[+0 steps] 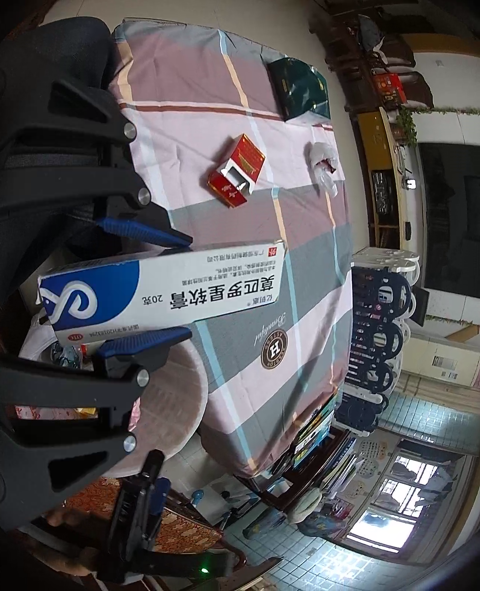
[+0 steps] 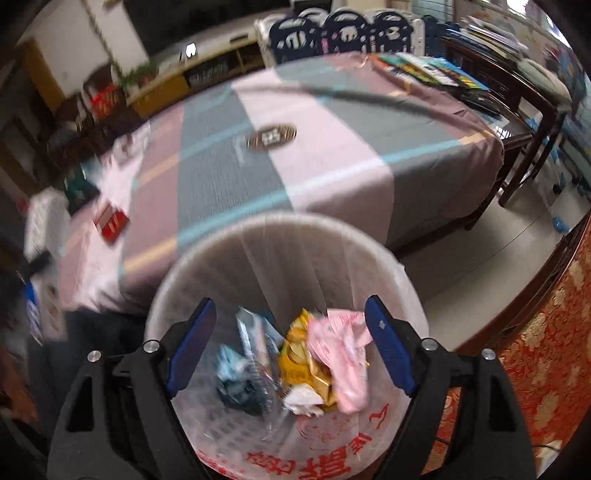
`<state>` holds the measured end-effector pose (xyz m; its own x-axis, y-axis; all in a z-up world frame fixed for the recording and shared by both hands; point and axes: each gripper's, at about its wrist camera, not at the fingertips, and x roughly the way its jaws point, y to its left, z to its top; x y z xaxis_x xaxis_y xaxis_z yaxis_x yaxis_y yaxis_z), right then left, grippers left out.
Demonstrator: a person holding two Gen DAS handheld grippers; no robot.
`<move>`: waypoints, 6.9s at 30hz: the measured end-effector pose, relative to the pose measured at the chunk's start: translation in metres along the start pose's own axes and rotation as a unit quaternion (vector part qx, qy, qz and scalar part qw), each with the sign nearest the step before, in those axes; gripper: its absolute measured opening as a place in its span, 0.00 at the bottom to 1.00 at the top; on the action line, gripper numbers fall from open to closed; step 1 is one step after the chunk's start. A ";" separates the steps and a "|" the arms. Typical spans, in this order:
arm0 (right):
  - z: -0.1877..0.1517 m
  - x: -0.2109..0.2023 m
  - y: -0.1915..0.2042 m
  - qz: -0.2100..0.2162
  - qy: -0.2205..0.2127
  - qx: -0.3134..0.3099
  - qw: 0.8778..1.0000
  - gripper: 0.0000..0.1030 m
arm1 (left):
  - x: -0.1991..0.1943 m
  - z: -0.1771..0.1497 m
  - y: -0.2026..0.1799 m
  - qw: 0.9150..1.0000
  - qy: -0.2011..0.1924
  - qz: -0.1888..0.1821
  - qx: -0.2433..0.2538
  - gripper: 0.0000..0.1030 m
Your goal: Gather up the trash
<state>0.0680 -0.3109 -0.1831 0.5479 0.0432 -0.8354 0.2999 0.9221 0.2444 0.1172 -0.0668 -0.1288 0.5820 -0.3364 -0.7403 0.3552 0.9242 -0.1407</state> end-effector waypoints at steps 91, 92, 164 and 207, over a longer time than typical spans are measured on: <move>0.270 0.364 0.417 0.122 0.089 -0.150 0.977 0.74 | 0.106 0.026 0.299 0.961 0.023 0.091 -0.260 0.70; 0.262 0.366 0.422 0.119 0.095 -0.169 0.974 0.67 | 0.107 0.026 0.300 0.961 0.024 0.090 -0.262 0.70; -0.028 0.008 0.047 0.000 0.056 -0.060 0.997 0.23 | -0.061 0.006 0.019 0.998 -0.057 0.017 -0.020 0.67; -0.031 -0.183 0.093 -0.037 -0.186 -0.085 0.978 0.97 | -0.194 -0.014 -0.008 0.984 -0.141 0.111 0.002 0.97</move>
<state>-0.0285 -0.2210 -0.0222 0.7850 -0.1389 -0.6037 0.2321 0.9695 0.0788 -0.0089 -0.0068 0.0070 0.8247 -0.1641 -0.5413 0.1999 0.9798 0.0075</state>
